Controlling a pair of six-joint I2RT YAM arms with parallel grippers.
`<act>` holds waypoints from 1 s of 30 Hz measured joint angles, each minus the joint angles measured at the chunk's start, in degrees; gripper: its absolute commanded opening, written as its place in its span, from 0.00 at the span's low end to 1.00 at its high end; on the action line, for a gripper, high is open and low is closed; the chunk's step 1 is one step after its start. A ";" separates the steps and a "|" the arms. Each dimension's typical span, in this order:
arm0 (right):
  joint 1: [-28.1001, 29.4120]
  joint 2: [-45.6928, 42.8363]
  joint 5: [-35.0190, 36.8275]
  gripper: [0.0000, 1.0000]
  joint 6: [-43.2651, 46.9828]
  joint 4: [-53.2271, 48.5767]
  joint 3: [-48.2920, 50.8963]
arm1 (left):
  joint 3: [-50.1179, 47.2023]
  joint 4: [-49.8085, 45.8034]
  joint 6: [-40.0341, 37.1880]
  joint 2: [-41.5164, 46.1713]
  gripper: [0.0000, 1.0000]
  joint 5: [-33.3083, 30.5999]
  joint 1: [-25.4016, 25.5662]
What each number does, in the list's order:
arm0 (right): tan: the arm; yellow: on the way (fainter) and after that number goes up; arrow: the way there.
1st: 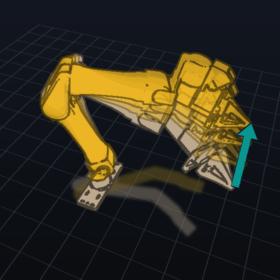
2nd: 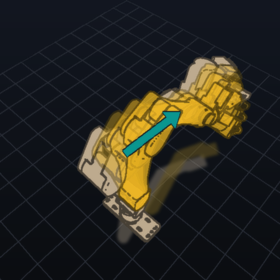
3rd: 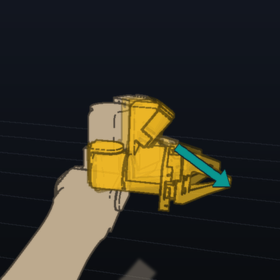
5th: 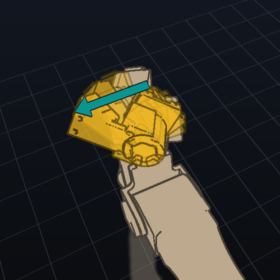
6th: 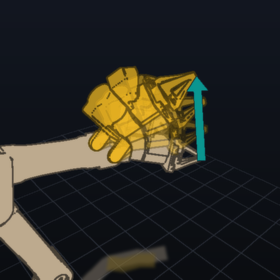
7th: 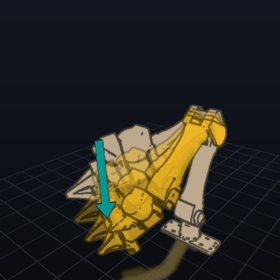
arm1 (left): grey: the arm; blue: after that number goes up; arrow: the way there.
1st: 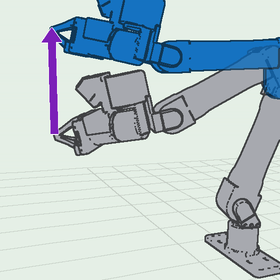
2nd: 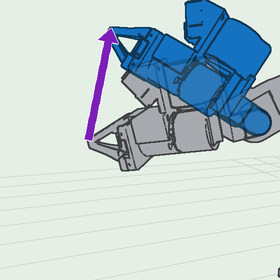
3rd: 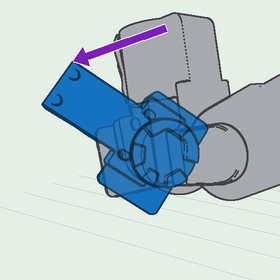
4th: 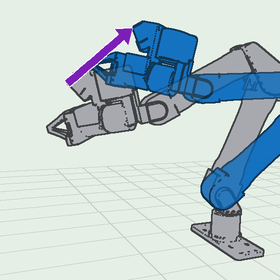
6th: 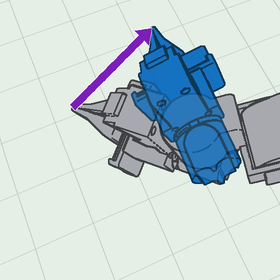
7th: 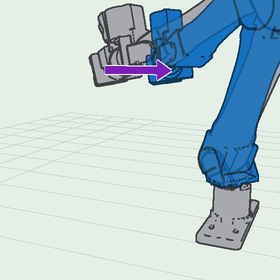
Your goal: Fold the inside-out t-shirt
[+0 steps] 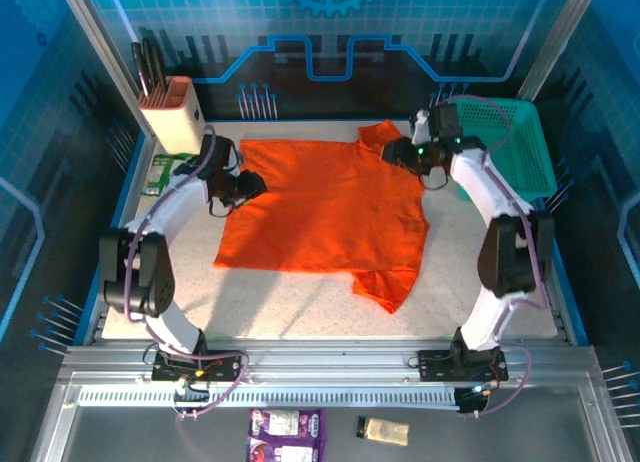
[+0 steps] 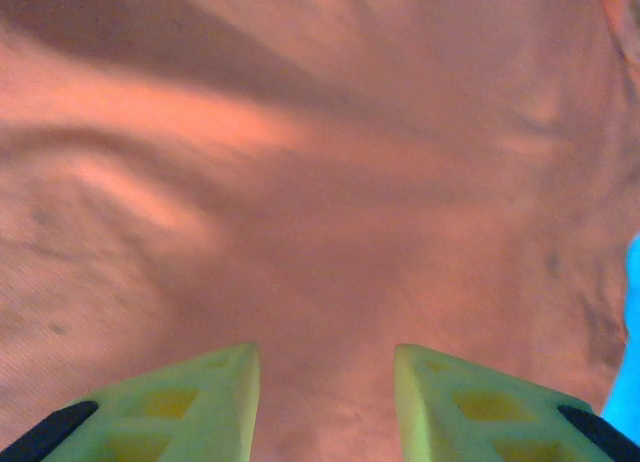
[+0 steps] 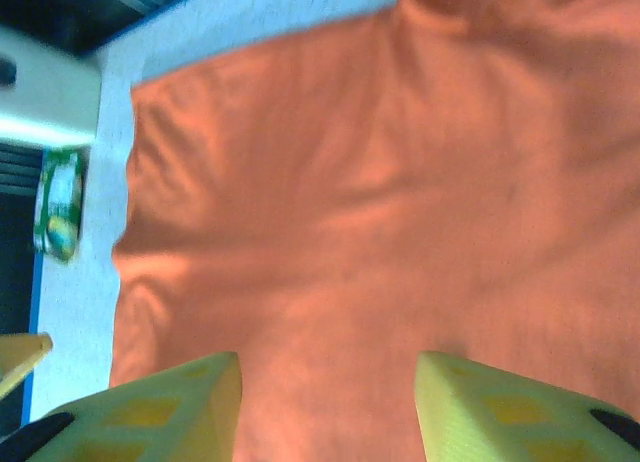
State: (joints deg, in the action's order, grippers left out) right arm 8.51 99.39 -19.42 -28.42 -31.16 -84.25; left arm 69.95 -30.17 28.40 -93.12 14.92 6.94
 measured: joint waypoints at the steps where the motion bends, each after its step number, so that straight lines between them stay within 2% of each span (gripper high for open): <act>1: 0.92 -2.84 0.44 0.49 0.28 -0.81 3.21 | -1.33 0.02 0.15 1.46 0.39 0.28 1.57; 8: 9.01 -22.95 6.45 0.47 -1.27 -7.56 27.80 | -12.48 0.94 4.46 8.02 0.28 1.51 16.63; 12: 14.49 -34.77 7.98 0.46 -6.45 -10.08 40.11 | -16.33 3.43 8.74 8.31 0.17 1.68 25.14; 15: 16.81 -40.48 6.75 0.51 -10.64 -10.25 47.74 | -16.79 5.99 11.28 6.82 0.12 1.99 30.51; 18: 17.99 -42.97 4.22 0.55 -14.10 -8.92 53.64 | -16.41 9.27 13.53 2.86 0.04 2.49 34.69; 21: 18.36 -42.99 1.62 0.56 -16.31 -6.64 56.57 | -15.04 11.63 15.15 -2.01 0.01 2.89 37.38; 30: 20.41 -37.99 -2.54 0.56 -20.59 3.93 58.07 | -8.46 14.45 16.70 -7.41 0.00 2.97 38.58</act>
State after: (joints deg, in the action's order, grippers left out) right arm 28.93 61.41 -21.96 -49.01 -27.22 -26.17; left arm 61.49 -15.73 45.10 -100.53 17.89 45.52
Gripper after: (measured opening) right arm 0.559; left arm 0.053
